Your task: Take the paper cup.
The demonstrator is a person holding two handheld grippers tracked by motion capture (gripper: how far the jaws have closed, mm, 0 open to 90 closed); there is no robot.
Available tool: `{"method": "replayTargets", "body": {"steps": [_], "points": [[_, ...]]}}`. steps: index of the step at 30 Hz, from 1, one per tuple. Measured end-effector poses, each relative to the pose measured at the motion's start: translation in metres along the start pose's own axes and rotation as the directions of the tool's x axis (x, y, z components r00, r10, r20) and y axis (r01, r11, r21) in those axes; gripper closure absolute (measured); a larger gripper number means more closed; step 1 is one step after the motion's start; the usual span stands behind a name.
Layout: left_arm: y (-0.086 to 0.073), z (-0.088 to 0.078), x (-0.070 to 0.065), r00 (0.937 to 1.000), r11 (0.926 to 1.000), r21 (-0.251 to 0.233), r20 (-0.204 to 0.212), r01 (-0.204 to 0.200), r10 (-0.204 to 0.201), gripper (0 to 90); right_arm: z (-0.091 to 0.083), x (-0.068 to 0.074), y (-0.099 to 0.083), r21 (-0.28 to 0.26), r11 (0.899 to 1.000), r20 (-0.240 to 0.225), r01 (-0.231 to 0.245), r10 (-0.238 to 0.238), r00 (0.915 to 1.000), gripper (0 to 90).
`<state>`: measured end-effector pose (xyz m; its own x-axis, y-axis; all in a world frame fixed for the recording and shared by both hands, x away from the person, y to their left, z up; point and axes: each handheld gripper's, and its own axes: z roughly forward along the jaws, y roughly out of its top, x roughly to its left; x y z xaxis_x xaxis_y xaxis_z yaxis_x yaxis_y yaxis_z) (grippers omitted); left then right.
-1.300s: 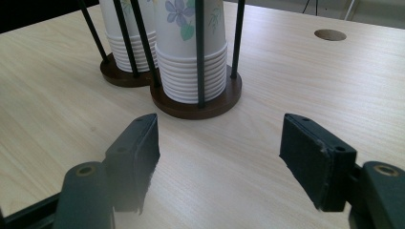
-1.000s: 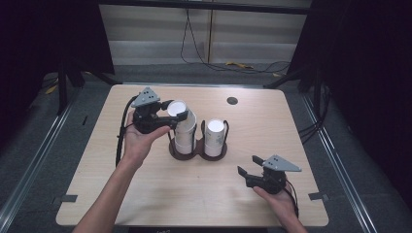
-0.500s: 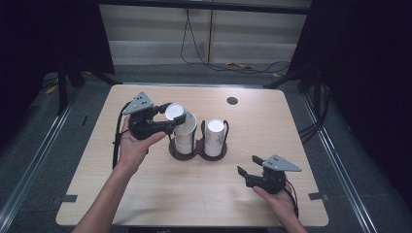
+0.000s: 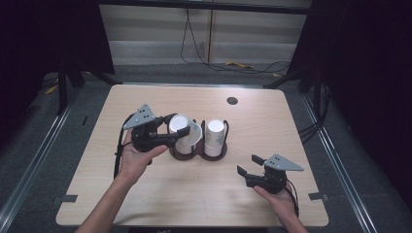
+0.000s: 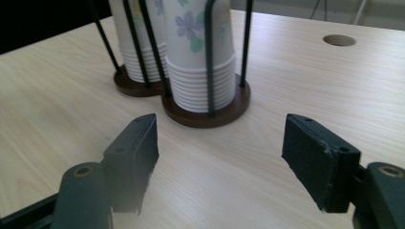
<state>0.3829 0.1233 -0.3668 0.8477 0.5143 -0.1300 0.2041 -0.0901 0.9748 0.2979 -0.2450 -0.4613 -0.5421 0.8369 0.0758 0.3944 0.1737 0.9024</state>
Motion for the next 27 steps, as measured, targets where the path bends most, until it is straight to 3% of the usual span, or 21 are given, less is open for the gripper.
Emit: {"method": "replayTargets", "body": {"steps": [7, 11, 17, 20, 27], "points": [[-0.002, 0.003, -0.01, 0.9989, 0.9992, -0.038, 0.045, -0.007, 0.009, 35.2, 0.003, 0.015, 0.013, -0.038, 0.998, -0.066, 0.041, -0.044, 0.9969, 22.6], [-0.004, 0.004, -0.011, 0.997, 0.9981, -0.058, 0.075, 0.023, -0.019, 35.3, 0.007, 0.022, 0.017, -0.041, 0.997, -0.104, 0.062, -0.066, 0.9924, 20.1], [-0.009, 0.005, -0.013, 0.995, 0.996, -0.081, 0.095, 0.038, -0.03, 35.3, 0.011, 0.03, 0.027, -0.071, 0.995, -0.135, 0.069, -0.078, 0.9877, 17.0], [-0.013, 0.004, -0.017, 0.9964, 0.9939, -0.108, 0.083, 0.021, -0.012, 35.3, 0.015, 0.035, 0.033, -0.089, 0.993, -0.152, 0.073, -0.086, 0.9846, 15.7], [-0.013, 0.002, -0.019, 0.9953, 0.9914, -0.126, 0.093, 0.036, -0.025, 35.3, 0.025, 0.045, 0.047, -0.121, 0.989, -0.184, 0.086, -0.107, 0.977, 14.7]]}}
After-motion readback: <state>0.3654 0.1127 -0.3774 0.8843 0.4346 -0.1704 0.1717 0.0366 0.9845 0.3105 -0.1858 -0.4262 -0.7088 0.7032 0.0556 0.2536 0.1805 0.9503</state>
